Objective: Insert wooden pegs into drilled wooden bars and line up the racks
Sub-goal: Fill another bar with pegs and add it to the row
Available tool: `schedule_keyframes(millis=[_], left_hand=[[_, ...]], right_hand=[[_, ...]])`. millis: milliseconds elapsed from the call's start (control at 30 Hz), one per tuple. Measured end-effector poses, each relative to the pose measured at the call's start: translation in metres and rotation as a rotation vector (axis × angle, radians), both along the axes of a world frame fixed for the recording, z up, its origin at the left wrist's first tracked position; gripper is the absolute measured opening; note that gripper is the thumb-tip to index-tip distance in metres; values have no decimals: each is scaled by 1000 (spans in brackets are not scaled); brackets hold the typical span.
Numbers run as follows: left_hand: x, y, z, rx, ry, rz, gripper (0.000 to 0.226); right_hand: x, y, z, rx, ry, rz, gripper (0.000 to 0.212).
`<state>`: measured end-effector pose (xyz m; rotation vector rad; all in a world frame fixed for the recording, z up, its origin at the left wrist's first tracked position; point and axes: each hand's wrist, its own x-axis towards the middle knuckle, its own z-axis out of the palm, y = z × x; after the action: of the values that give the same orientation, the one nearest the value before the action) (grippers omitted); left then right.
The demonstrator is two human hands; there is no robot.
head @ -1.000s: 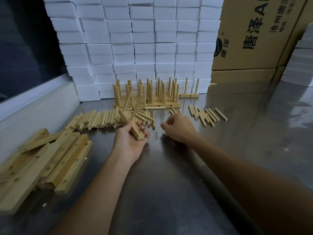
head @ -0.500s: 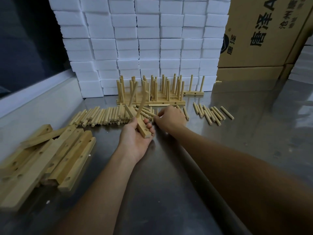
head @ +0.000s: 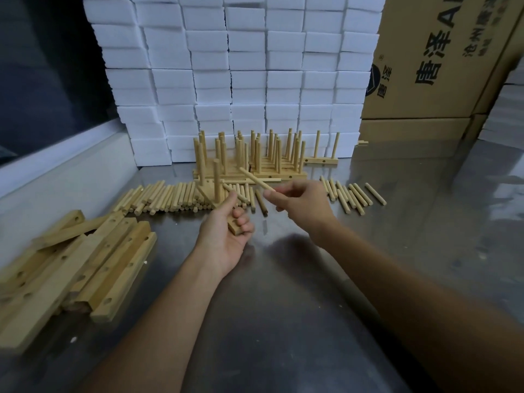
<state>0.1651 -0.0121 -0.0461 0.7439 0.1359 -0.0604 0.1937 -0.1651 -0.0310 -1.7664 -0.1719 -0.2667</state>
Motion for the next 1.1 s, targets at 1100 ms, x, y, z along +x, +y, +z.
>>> schedule_keyframes(millis=[1100], left_hand=[[-9, -15, 3, 383, -98, 80, 9]], right_hand=[[-41, -1, -13, -426, -231, 144, 23]])
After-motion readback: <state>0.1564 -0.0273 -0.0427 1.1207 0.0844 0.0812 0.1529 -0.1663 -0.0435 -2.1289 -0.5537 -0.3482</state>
